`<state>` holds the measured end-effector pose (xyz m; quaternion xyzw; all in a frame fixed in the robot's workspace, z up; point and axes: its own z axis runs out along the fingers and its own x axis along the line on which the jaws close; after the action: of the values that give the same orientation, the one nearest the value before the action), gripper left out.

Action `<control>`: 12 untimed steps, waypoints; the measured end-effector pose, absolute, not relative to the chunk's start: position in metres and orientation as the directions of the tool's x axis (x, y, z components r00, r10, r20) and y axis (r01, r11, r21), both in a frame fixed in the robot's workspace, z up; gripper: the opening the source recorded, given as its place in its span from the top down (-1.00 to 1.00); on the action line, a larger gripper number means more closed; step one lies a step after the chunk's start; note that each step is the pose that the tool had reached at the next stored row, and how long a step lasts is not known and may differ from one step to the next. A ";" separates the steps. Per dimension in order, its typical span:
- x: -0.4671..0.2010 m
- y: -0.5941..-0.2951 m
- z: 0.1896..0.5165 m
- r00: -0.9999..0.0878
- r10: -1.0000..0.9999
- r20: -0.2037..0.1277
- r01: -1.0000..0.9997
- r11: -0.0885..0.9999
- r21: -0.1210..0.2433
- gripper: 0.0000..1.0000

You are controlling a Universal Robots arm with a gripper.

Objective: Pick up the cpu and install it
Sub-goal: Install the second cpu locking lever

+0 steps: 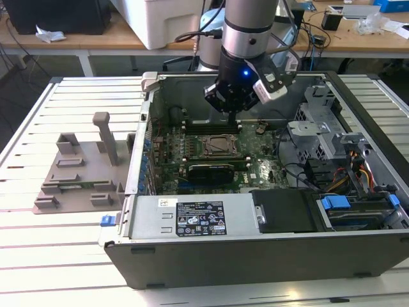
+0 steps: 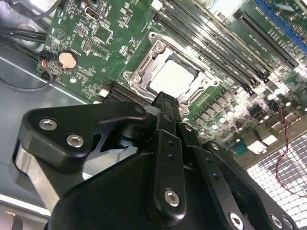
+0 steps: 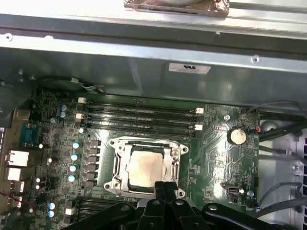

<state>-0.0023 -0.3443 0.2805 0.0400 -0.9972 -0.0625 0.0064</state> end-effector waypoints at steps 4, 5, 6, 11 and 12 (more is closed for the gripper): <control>-0.003 -0.354 0.280 -0.997 -0.081 0.007 -0.079 0.987 0.141 0.79; -0.004 -0.356 0.280 -0.997 -0.081 0.007 -0.079 0.987 0.141 0.79; -0.004 -0.358 0.280 -0.997 -0.081 0.007 -0.079 0.987 0.141 0.79; -0.005 -0.365 0.278 -0.997 -0.081 0.007 -0.079 0.987 0.141 0.79; -0.005 -0.366 0.278 -0.997 -0.081 0.006 -0.079 0.987 0.141 0.79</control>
<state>-0.0048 -0.3662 0.2777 0.0400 -0.9967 -0.0705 0.0061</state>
